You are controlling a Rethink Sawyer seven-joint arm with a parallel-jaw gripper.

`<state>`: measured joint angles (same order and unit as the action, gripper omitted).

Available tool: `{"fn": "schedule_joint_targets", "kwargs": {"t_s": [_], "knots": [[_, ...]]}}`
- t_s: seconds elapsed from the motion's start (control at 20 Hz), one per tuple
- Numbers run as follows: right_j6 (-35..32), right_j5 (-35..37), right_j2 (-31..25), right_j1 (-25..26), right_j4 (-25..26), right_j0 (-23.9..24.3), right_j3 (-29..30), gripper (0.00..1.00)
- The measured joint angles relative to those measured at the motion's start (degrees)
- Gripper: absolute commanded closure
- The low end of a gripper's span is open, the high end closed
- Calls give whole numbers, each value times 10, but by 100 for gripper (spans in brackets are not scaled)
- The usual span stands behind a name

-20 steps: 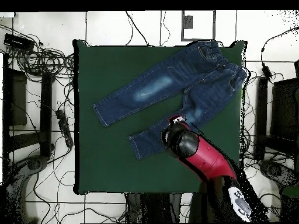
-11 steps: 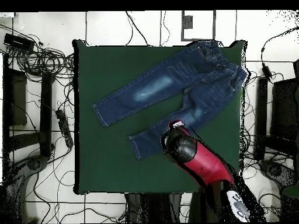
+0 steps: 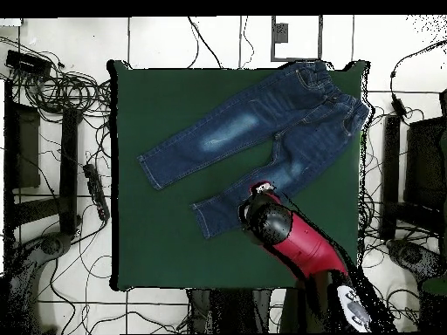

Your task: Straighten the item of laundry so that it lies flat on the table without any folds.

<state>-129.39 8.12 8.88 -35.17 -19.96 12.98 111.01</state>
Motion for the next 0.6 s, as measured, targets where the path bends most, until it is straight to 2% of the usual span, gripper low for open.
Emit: {"fn": "schedule_joint_targets", "kwargs": {"t_s": [0.6], "knots": [[0,0,6,0,0,-30,0,0]]}}
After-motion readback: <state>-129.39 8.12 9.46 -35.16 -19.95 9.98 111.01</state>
